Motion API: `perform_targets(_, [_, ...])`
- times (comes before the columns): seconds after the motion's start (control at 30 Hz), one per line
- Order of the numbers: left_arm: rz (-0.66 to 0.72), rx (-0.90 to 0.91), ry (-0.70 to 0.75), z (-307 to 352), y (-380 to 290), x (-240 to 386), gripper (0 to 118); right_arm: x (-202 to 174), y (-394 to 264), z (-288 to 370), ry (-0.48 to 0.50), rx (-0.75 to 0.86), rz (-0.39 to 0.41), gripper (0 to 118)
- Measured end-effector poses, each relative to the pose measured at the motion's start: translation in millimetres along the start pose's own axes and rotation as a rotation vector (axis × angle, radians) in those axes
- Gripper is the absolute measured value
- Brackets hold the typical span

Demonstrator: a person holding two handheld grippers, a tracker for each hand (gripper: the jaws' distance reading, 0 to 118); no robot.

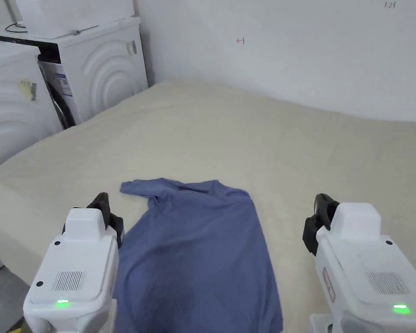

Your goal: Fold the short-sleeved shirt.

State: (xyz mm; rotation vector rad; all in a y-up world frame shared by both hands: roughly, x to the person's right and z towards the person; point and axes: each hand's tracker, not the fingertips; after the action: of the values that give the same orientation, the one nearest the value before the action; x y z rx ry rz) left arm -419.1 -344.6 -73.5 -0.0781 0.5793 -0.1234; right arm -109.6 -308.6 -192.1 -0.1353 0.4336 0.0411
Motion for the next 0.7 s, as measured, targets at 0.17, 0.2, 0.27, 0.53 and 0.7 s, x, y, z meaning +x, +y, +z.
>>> perform_targets(0.17, [0.014,-0.017,0.019,-1.4,-3.0,-7.1,1,-5.0,0.5,1.4,0.012,-0.003,0.009,0])
perform_targets(0.2, [0.018,-0.021,0.017,-2.5,-3.3,-6.9,1,-5.2,0.8,1.6,0.01,-0.003,0.011,0])
perform_targets(0.27, [0.041,-0.041,-0.007,-7.4,-2.5,-6.4,1,-1.9,0.6,0.4,0.008,-0.004,0.011,0])
perform_targets(0.53, [0.11,-0.234,-0.149,-55.8,3.6,14.6,3,14.6,0.0,-6.4,-0.015,-0.019,0.012,0])
perform_targets(0.7, [0.117,-0.463,-0.234,-107.2,-4.9,36.3,19,22.1,-0.9,-16.0,-0.032,-0.026,0.007,0])
